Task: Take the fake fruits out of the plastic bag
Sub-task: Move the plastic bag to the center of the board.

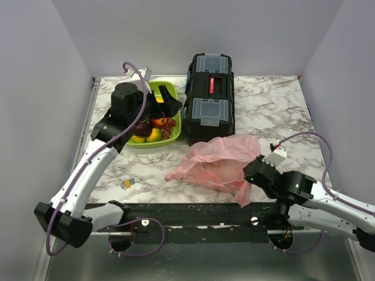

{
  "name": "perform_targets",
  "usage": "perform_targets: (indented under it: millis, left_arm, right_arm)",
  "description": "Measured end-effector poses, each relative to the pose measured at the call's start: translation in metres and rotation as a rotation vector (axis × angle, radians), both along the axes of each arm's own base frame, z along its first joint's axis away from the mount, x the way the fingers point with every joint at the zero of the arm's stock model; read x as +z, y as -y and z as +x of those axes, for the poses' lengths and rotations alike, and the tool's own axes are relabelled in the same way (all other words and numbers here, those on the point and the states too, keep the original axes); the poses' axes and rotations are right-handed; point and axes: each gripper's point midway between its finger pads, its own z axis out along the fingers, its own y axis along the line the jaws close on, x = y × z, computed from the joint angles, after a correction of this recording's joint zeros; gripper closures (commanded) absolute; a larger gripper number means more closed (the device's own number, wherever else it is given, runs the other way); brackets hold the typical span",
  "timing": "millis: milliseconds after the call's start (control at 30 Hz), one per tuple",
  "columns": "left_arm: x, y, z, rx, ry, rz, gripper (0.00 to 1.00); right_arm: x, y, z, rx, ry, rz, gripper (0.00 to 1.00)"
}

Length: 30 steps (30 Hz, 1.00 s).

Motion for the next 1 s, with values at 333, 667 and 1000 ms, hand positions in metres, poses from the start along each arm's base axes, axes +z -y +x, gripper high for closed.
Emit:
perform_targets:
  millis: [333, 667, 1000]
  left_arm:
    - [-0.004, -0.003, -0.028, -0.072, 0.194, 0.186, 0.06]
    - [-0.004, 0.002, -0.033, -0.099, 0.24, 0.242, 0.07]
    - [-0.006, 0.014, -0.044, -0.143, 0.272, 0.255, 0.07]
  right_arm:
    - [0.072, 0.066, 0.01, -0.286, 0.126, -0.042, 0.99]
    - [0.11, 0.098, 0.019, -0.376, 0.262, -0.156, 0.99]
    - [0.084, 0.137, 0.064, -0.608, 0.151, -0.61, 0.99]
